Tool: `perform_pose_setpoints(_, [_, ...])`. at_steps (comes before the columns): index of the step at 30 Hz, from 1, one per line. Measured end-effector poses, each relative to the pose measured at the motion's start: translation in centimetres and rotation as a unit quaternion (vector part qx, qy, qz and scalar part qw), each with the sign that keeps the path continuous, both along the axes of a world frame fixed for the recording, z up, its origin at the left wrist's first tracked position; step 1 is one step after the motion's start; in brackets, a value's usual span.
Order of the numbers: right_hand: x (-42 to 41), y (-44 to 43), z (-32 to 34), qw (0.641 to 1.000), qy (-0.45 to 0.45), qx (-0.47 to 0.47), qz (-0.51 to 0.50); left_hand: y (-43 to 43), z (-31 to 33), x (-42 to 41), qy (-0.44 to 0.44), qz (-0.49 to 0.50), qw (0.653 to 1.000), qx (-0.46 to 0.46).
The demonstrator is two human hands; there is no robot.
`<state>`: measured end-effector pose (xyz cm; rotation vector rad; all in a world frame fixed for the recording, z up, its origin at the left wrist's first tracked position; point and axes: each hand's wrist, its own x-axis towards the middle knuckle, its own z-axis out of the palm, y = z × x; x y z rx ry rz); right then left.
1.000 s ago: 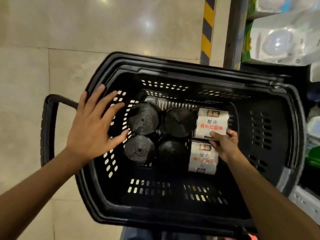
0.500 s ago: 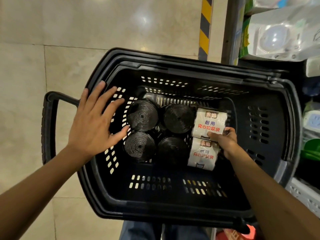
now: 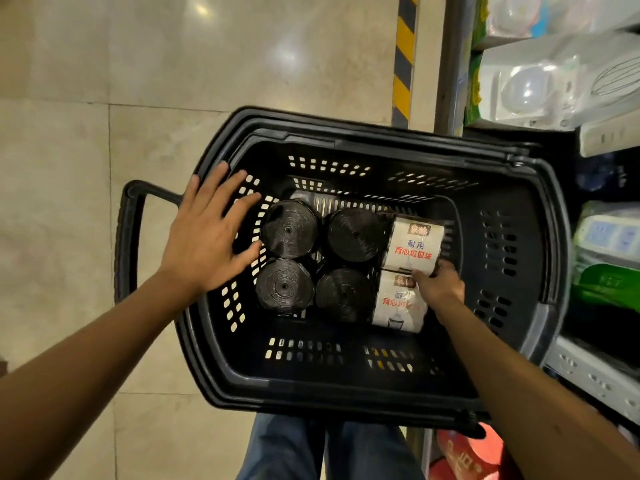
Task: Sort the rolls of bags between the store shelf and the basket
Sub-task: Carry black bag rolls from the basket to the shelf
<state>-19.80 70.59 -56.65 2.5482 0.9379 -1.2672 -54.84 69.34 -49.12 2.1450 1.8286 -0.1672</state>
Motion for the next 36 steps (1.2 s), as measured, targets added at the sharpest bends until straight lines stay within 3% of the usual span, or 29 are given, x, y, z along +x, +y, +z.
perform_pose_setpoints(6, [-2.2,0.4,8.1,0.984,0.031,0.049,0.166,1.2,6.1,2.0,-0.012,0.037,0.997,-0.061])
perform_pose_setpoints(11, [-4.1,0.5,16.8,0.964,0.065,0.075,0.247,0.4,13.6,5.2,-0.024,0.050,0.995,-0.087])
perform_pose_setpoints(20, [-1.1,-3.3,28.4,0.978,0.083,0.123,0.150,-1.9,23.8,11.7,-0.083,0.049,0.992,-0.079])
perform_pose_setpoints(27, [1.3,-4.6,24.9,0.982,0.081,0.112,0.127,-0.5,19.1,14.6,-0.114,0.071,0.983,-0.126])
perform_pose_setpoints(36, [-3.5,-1.6,9.2,0.951,0.124,0.095,0.267,0.8,2.7,10.9,-0.079,0.124,0.976,-0.160])
